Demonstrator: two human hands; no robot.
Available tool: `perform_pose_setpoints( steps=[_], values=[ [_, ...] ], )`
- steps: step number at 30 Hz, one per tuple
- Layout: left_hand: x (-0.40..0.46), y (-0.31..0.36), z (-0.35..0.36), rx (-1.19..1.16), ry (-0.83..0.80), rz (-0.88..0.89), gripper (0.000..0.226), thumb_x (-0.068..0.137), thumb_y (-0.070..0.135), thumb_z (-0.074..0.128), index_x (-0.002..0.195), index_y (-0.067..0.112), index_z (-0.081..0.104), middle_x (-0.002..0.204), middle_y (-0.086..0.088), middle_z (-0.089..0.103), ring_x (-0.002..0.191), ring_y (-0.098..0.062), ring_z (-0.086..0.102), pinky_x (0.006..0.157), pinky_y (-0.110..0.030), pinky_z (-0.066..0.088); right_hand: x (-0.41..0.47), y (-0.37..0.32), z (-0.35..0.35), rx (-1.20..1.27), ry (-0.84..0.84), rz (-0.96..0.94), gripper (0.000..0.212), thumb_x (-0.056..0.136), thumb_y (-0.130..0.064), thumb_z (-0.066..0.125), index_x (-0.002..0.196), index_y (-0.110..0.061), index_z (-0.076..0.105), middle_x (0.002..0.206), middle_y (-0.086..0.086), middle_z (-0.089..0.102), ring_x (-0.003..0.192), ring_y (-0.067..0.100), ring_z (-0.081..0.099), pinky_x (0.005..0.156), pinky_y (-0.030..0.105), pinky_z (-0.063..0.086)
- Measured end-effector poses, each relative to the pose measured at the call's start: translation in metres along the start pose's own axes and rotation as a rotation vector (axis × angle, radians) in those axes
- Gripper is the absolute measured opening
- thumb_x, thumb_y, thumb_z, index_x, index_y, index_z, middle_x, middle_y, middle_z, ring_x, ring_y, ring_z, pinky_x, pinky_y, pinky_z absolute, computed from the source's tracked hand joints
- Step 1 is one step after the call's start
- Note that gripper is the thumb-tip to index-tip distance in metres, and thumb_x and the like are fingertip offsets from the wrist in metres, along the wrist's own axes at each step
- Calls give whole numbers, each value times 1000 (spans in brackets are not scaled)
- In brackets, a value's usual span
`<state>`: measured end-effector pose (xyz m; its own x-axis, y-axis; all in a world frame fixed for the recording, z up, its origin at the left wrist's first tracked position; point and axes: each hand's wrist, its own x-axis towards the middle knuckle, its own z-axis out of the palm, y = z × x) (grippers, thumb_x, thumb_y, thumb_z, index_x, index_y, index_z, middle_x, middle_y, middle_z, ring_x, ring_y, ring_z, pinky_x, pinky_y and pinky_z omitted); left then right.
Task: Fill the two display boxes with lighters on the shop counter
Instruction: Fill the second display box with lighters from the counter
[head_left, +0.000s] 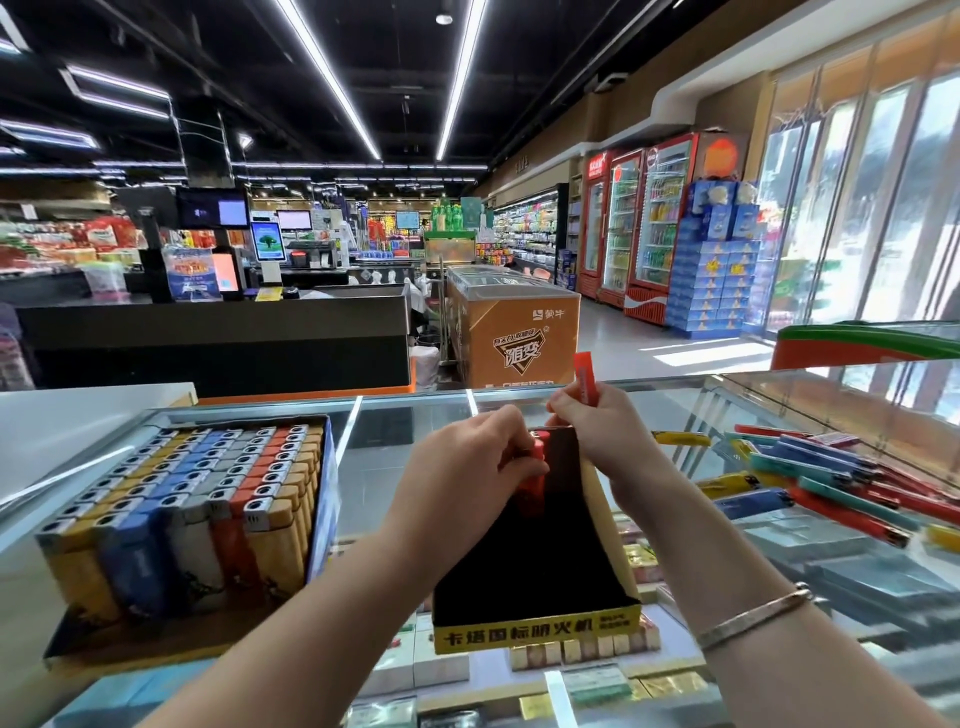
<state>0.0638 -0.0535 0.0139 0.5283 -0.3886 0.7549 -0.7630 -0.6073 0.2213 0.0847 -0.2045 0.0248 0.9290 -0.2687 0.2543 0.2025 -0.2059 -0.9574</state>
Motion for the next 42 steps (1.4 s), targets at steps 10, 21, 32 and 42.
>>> perform_pose_setpoints(
  steps=[10, 21, 32, 42],
  values=[
    [1, 3, 7, -4, 29, -60, 14, 76, 22, 74, 82, 18, 63, 77, 4, 70, 62, -3, 54, 58, -3, 35, 0, 0, 1, -15, 14, -16, 21, 93, -16, 53, 73, -13, 57, 73, 6, 54, 75, 19, 52, 77, 35, 45],
    [5, 2, 8, 11, -37, -75, 13, 82, 27, 68, 82, 17, 60, 78, 3, 68, 63, -7, 57, 58, -8, 39, 1, 0, 1, -53, 6, -12, 19, 92, -17, 53, 88, -1, 62, 78, 12, 53, 79, 21, 50, 84, 41, 47],
    [10, 3, 4, 212, -133, 159, 7, 83, 16, 66, 90, 15, 68, 93, 1, 69, 87, -18, 61, 70, -33, 54, 2, 2, 0, -37, -25, -1, 22, 93, -17, 52, 91, 4, 62, 78, 13, 53, 76, 22, 50, 75, 34, 43],
    [9, -10, -1, 89, -253, -80, 28, 83, 26, 66, 111, 30, 62, 119, 15, 60, 109, -12, 55, 96, -36, 44, 1, -1, -4, -8, -46, 29, 36, 95, -39, 45, 78, -11, 61, 76, 5, 60, 75, 16, 57, 60, 24, 39]
  ],
)
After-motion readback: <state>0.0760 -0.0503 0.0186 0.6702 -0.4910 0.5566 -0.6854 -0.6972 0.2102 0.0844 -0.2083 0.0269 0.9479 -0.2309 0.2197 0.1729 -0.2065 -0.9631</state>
